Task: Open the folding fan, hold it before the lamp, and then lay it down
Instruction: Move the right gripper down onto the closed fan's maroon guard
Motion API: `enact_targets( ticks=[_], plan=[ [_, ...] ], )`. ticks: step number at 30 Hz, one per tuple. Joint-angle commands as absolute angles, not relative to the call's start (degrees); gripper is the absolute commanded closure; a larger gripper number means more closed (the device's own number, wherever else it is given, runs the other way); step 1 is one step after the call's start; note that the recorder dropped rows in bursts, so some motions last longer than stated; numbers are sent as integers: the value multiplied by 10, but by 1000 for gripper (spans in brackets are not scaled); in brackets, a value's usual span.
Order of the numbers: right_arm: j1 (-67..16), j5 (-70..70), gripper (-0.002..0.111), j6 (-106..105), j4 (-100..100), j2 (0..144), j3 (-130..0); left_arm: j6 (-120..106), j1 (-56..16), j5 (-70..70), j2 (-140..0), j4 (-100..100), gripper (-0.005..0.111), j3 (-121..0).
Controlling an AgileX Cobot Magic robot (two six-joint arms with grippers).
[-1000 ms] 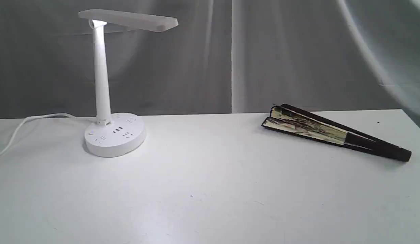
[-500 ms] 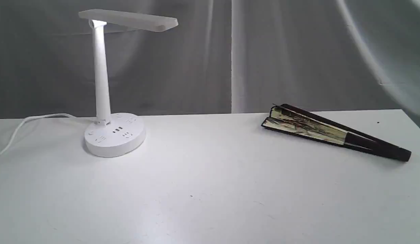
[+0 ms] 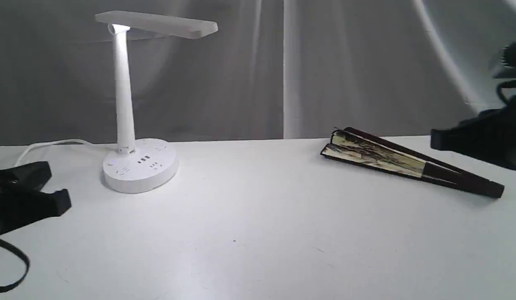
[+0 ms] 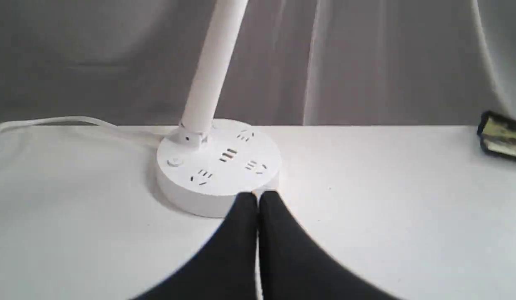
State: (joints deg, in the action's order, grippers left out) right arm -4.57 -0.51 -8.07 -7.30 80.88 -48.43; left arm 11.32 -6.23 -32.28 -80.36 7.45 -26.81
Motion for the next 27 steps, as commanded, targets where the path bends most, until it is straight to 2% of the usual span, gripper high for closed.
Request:
enact_targets(
  ticks=[1, 4, 8, 12, 15, 18, 27],
  plan=[
    [-40, 27, 108, -105, -61, 891, -540, 74, -63, -375, -898, 76, 107, -288],
    [-21, 0, 108, -102, -95, 948, -609, 74, -63, -377, -957, 76, 107, -306],
    [16, -150, 108, -103, -97, 1039, -753, 74, -63, -377, -1005, 78, 107, -323],
    [42, -285, 108, -118, -90, 1133, -903, 74, -63, -388, -1014, 100, 107, -324],
    [48, -321, 107, -101, -90, 1185, -976, 74, -63, -394, -1013, 136, 107, -324],
    [51, -331, 98, -100, -90, 1237, -1042, 77, -63, -401, -1013, 156, 107, -324],
    [53, -342, 55, -100, -90, 1370, -1156, 126, -63, -411, -1013, 158, 107, -324]
  ],
)
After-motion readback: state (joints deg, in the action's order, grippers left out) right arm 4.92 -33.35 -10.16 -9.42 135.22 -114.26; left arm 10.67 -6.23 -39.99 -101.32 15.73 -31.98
